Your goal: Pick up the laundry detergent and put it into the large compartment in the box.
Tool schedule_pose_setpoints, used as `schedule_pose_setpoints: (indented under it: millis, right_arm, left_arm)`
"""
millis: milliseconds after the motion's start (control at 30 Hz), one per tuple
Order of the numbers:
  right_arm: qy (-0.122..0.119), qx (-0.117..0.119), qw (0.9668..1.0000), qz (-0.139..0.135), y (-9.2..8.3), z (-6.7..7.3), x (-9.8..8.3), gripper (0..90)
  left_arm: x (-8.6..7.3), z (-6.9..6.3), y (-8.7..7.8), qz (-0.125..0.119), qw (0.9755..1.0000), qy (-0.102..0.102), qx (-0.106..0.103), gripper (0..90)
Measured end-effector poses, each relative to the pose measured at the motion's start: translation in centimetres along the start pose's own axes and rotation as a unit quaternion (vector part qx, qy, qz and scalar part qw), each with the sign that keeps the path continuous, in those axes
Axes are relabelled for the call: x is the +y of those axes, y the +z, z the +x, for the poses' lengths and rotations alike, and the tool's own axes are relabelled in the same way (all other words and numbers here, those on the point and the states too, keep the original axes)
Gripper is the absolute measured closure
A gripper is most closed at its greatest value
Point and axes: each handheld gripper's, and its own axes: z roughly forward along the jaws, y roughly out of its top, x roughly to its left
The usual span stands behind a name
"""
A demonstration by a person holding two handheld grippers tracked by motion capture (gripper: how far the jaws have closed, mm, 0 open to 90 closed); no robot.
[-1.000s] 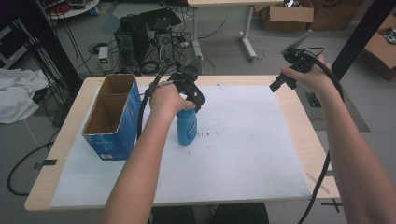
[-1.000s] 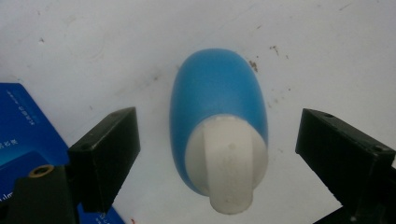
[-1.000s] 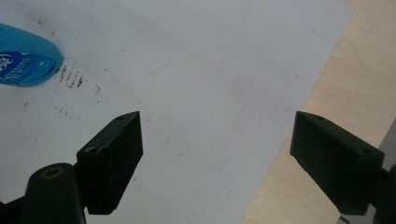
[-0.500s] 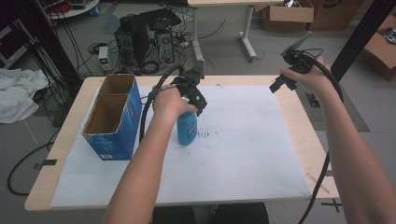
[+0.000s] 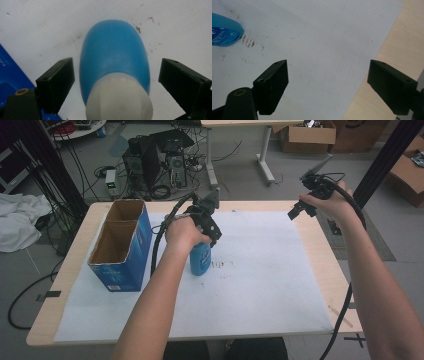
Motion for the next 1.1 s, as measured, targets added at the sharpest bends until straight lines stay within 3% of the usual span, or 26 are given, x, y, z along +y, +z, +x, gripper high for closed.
schedule_pose_setpoints:
  millis: [1100]
  right_arm:
    - [0.0,0.002,1.0,-0.002,0.3,-0.1,0.0,17.5]
  left_arm:
    - [0.1,-0.2,1.1,0.013,0.9999,-0.004,0.01,17.6]
